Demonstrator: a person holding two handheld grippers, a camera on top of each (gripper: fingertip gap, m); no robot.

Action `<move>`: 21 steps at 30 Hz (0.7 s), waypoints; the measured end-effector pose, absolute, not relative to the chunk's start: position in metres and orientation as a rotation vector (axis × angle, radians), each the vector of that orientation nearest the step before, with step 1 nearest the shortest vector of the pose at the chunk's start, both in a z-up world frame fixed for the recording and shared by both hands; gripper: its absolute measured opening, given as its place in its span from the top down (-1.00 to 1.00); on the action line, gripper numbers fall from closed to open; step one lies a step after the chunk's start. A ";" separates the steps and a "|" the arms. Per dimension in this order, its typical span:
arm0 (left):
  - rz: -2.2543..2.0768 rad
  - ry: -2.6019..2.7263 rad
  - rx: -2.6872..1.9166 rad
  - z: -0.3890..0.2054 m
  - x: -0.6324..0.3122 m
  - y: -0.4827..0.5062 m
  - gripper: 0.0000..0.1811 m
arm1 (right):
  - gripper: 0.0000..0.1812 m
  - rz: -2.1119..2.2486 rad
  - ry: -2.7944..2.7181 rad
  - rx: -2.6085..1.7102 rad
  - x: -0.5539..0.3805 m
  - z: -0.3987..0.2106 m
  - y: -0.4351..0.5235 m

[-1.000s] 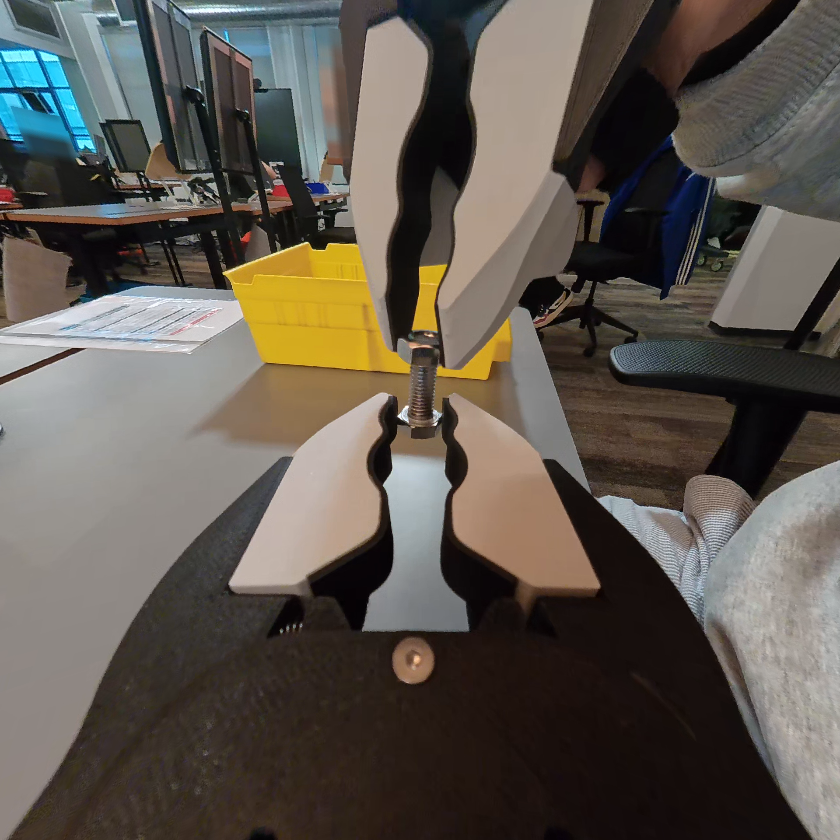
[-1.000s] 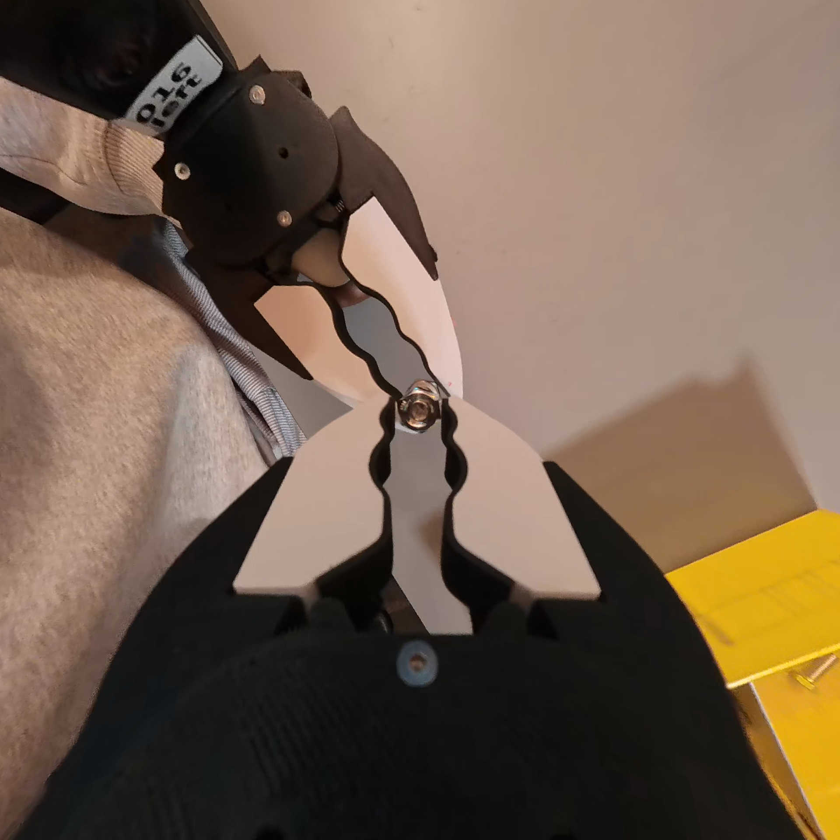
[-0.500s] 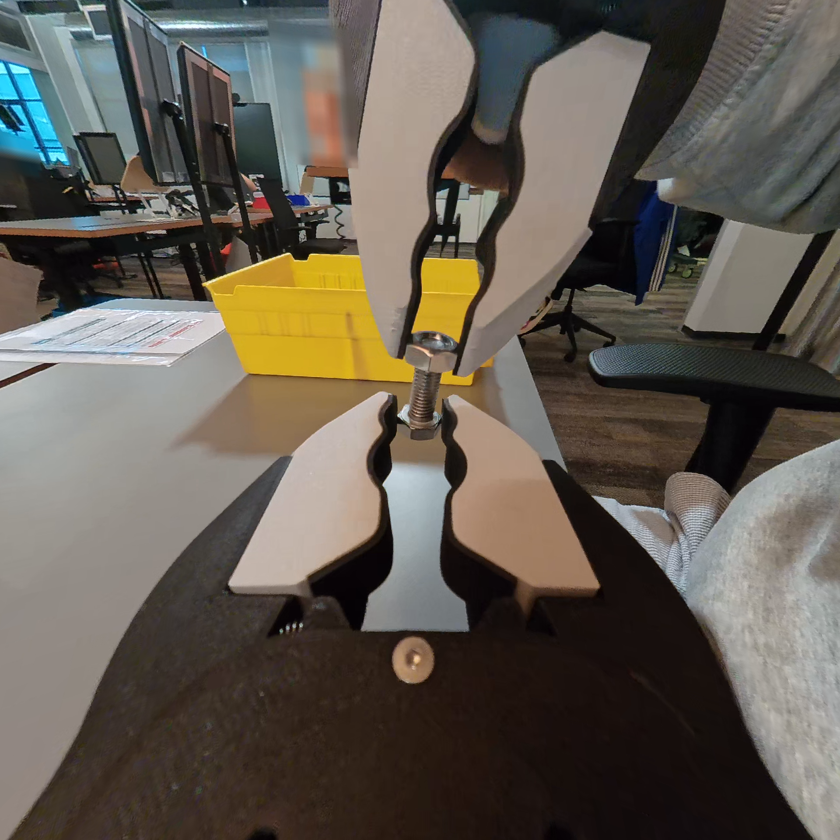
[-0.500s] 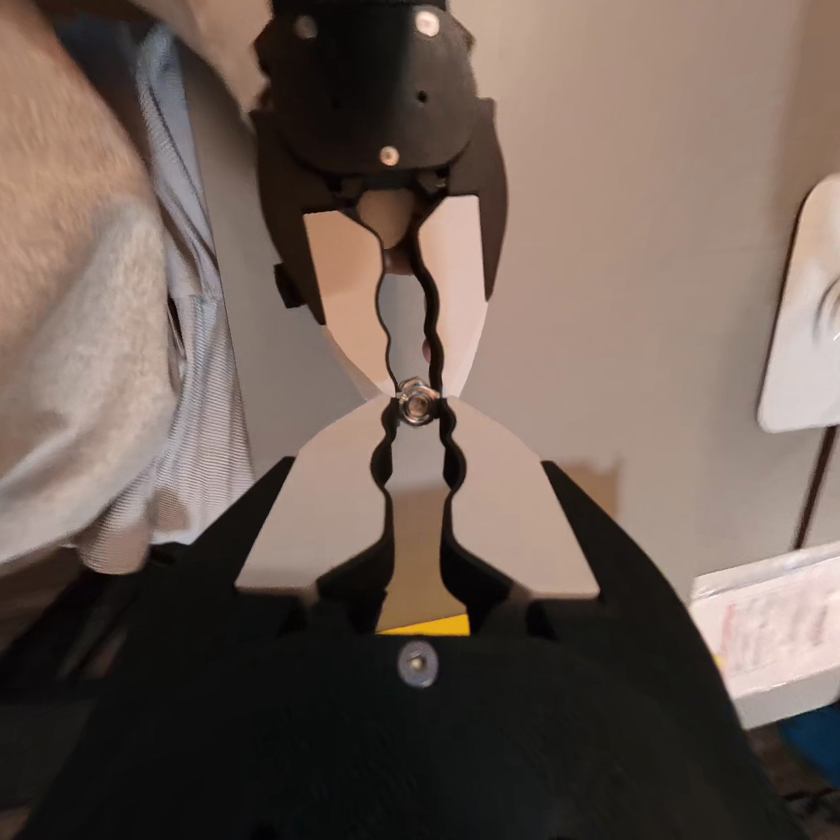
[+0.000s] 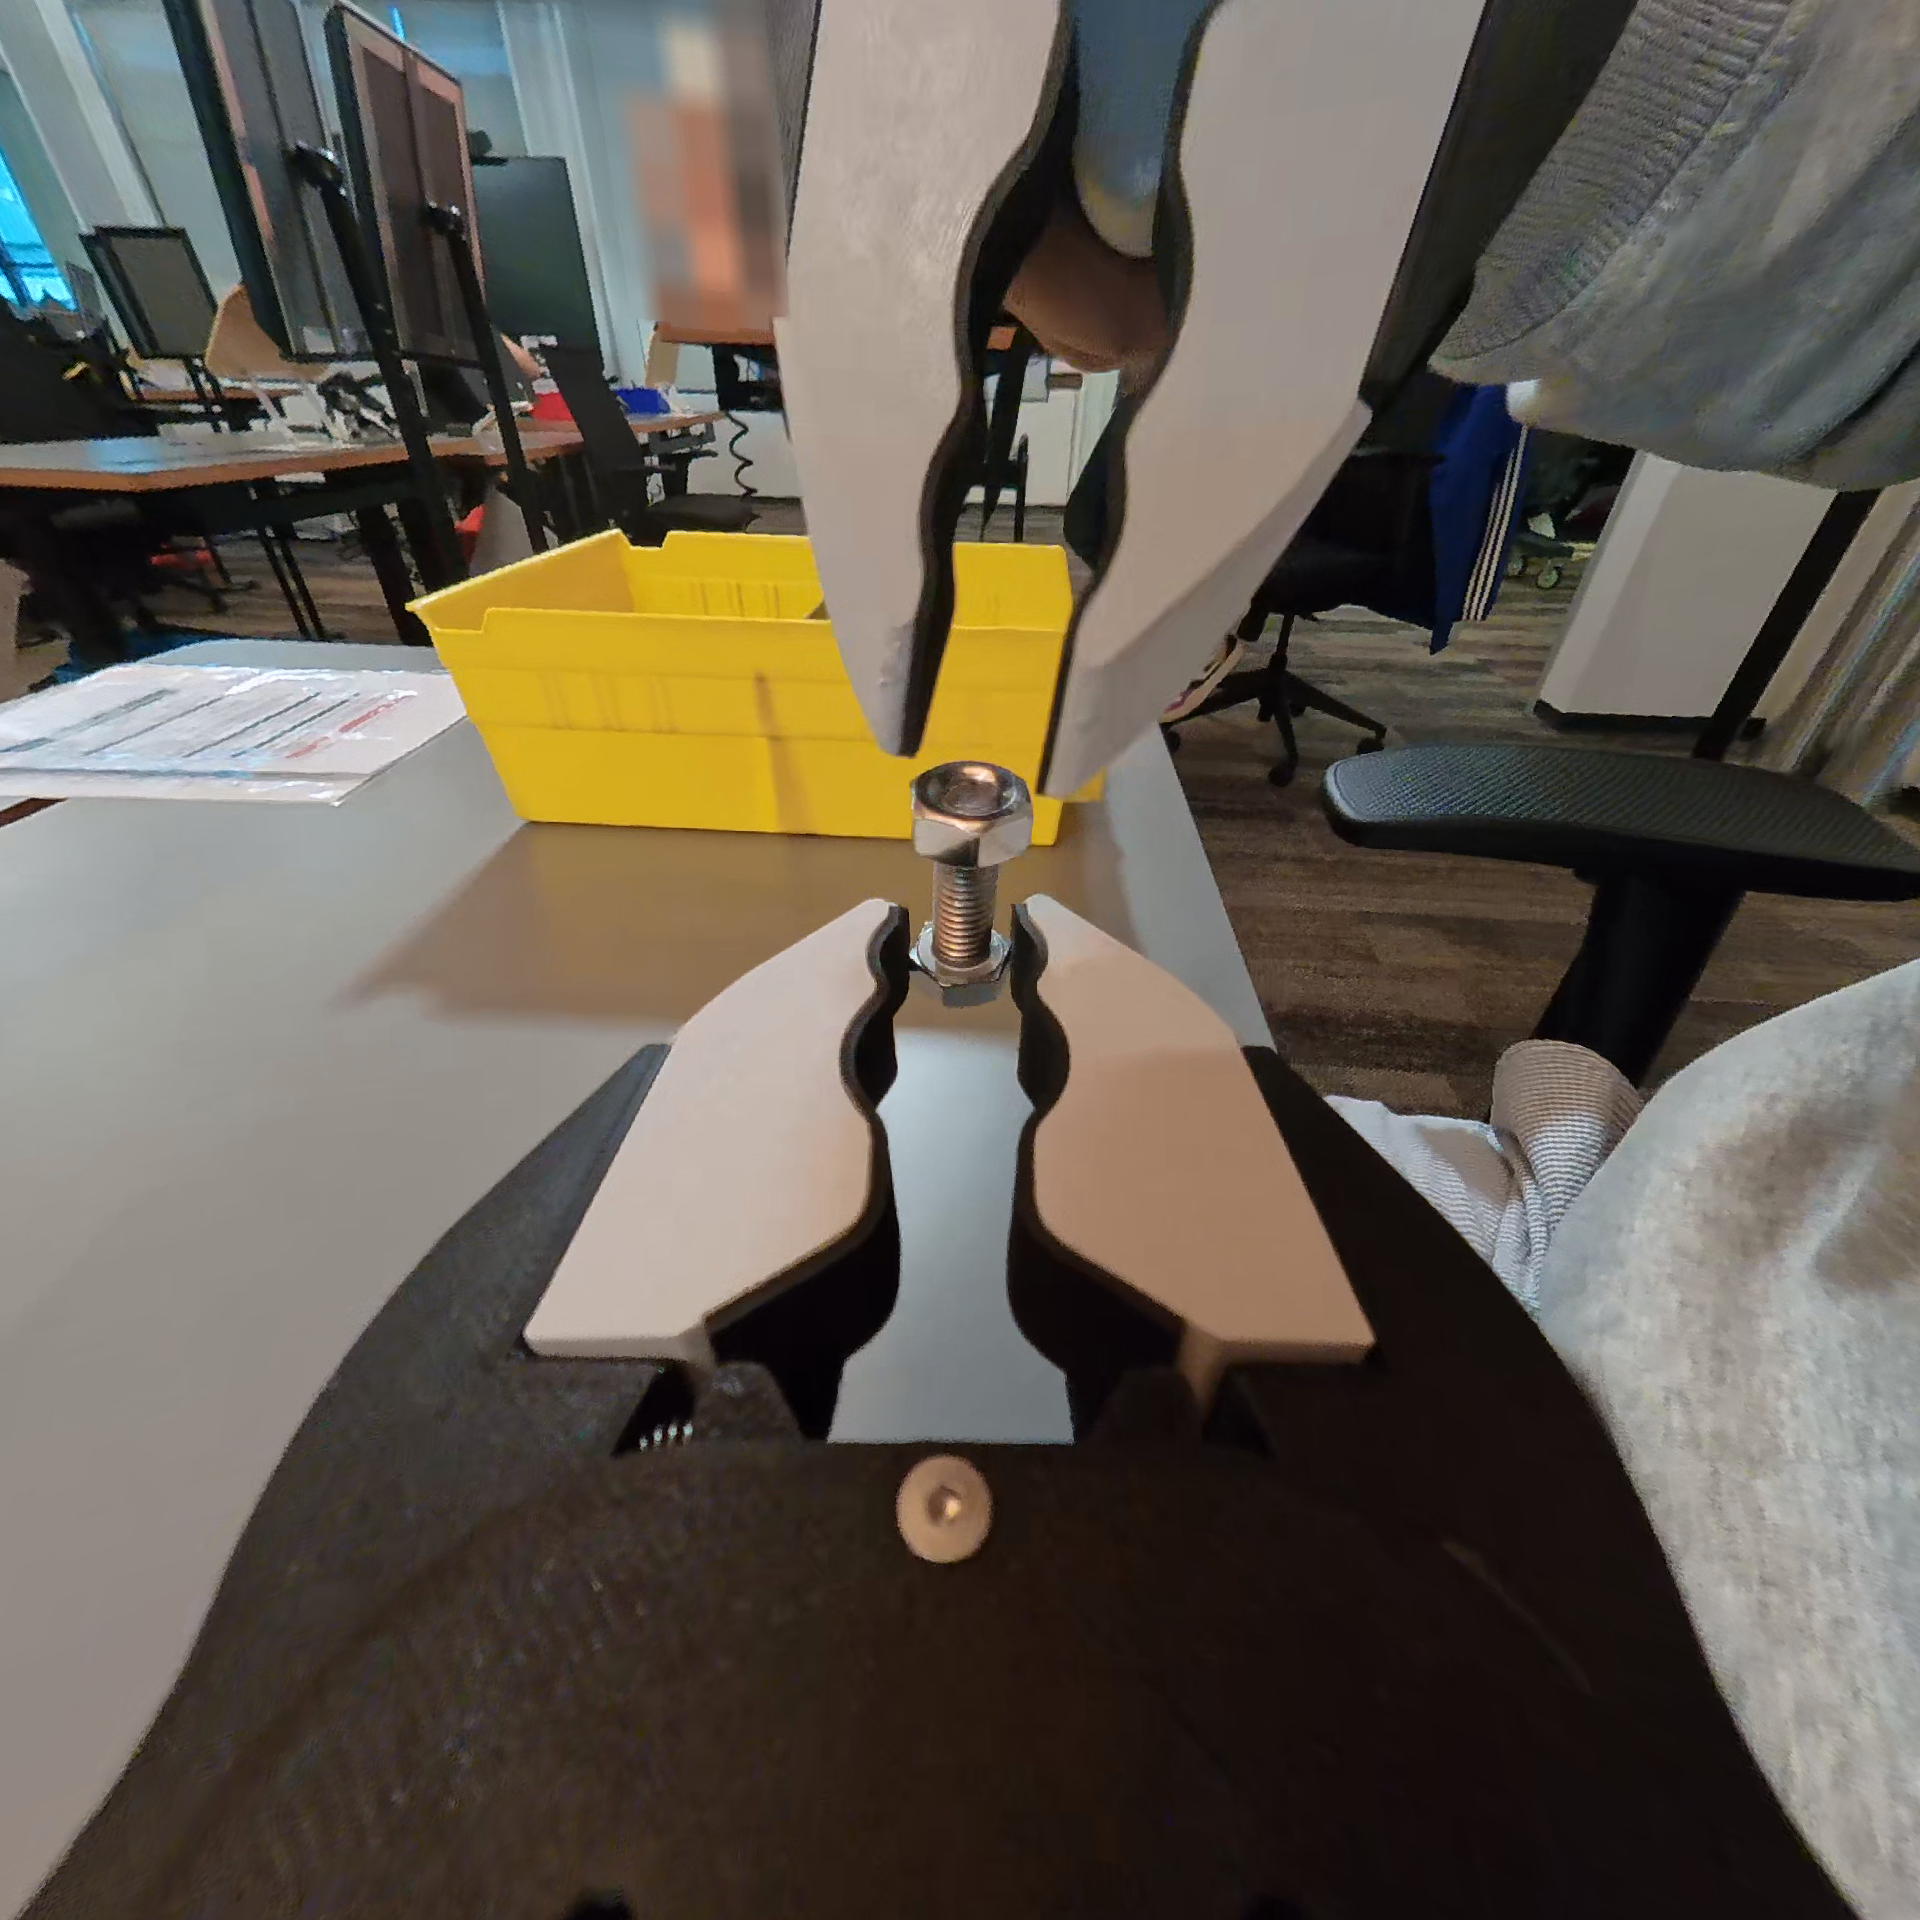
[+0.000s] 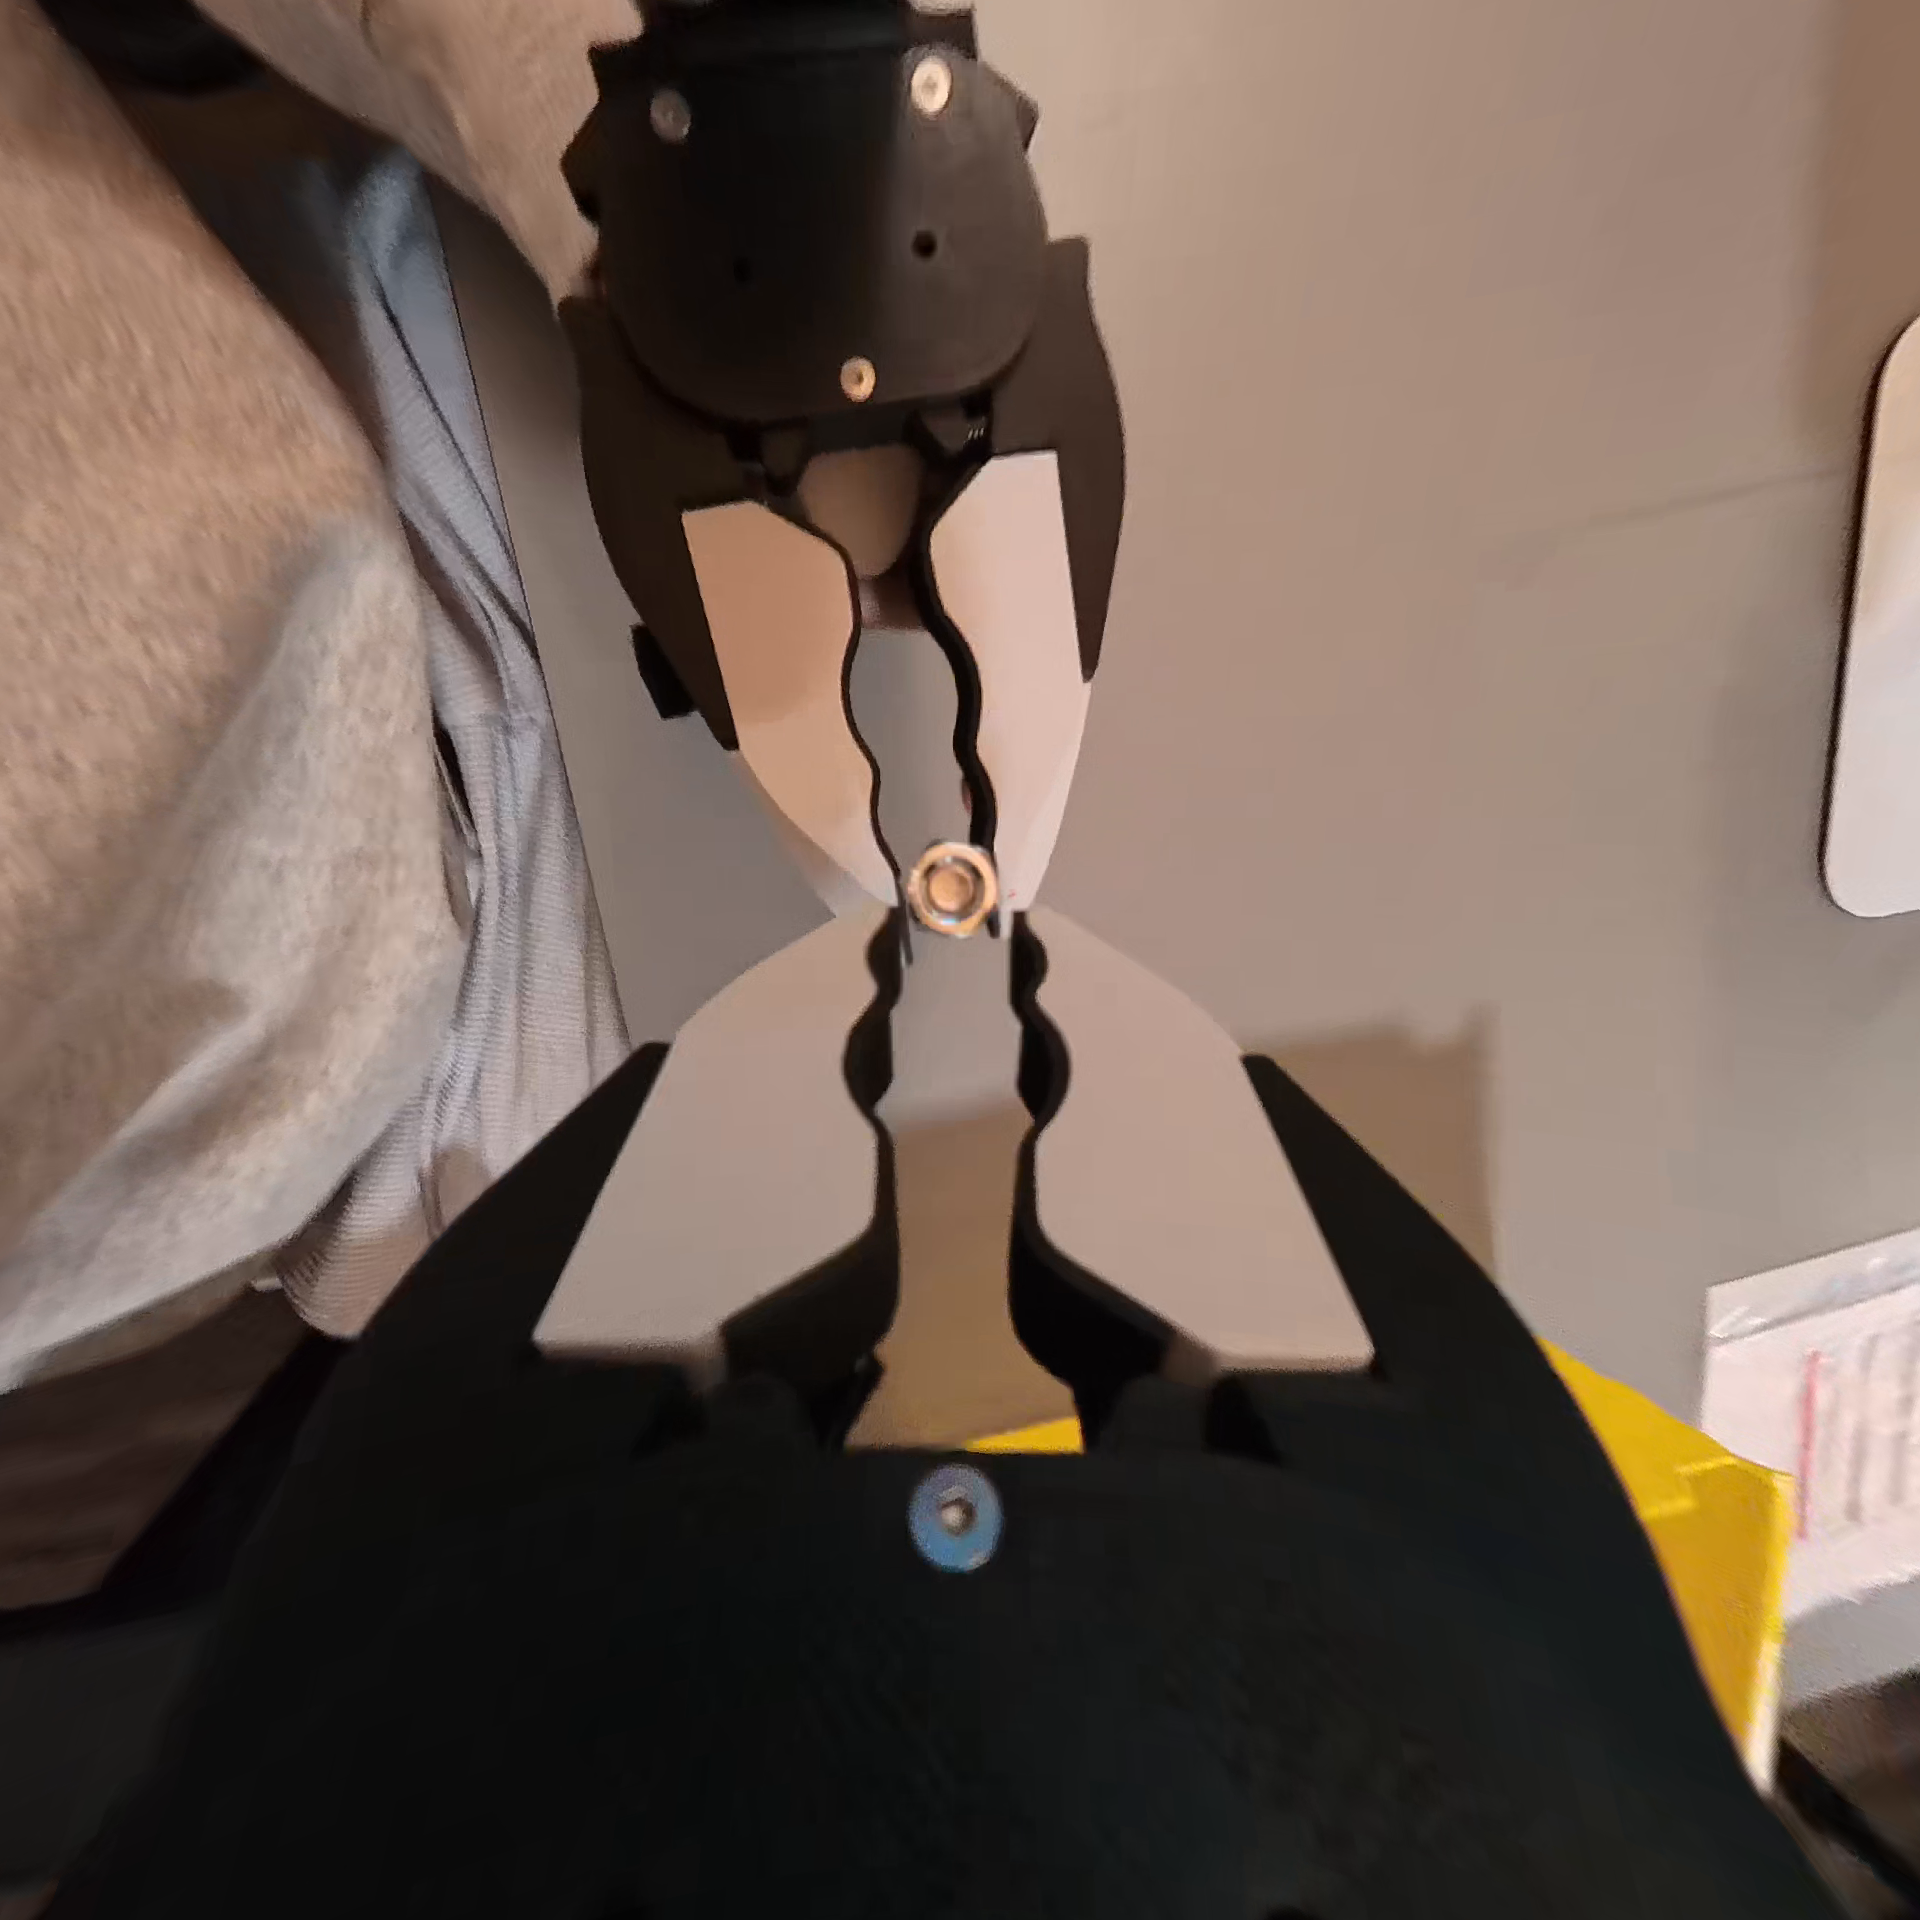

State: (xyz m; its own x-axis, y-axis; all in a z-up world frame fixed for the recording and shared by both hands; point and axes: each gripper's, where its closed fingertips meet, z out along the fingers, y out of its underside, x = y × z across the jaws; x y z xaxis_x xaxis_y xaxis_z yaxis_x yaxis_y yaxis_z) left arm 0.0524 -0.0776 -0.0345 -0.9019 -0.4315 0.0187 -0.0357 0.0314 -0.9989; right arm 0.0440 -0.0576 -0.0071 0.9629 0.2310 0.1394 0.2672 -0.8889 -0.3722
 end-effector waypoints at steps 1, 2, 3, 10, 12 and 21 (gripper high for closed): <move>-1.930 2.033 -0.489 -0.036 0.053 -0.077 0.79 | 0.84 -0.101 -0.314 -2.689 0.043 -0.005 -0.054; -1.906 2.039 -0.505 -0.038 0.055 -0.077 0.79 | 0.84 -0.075 -0.255 -2.669 0.043 -0.004 -0.052; -1.883 2.043 -0.517 -0.039 0.057 -0.076 0.79 | 0.84 -0.050 -0.190 -2.656 0.044 -0.003 -0.050; -1.812 2.072 -0.559 -0.041 0.061 -0.073 0.78 | 0.75 -0.008 0.066 -2.658 0.053 -0.014 -0.050; -1.788 2.082 -0.559 -0.043 0.062 -0.073 0.78 | 0.72 -0.057 0.069 -2.667 0.056 -0.017 -0.050; -1.741 2.077 -0.532 -0.047 0.063 -0.074 0.78 | 0.79 -0.111 0.039 -2.735 0.058 -0.026 -0.052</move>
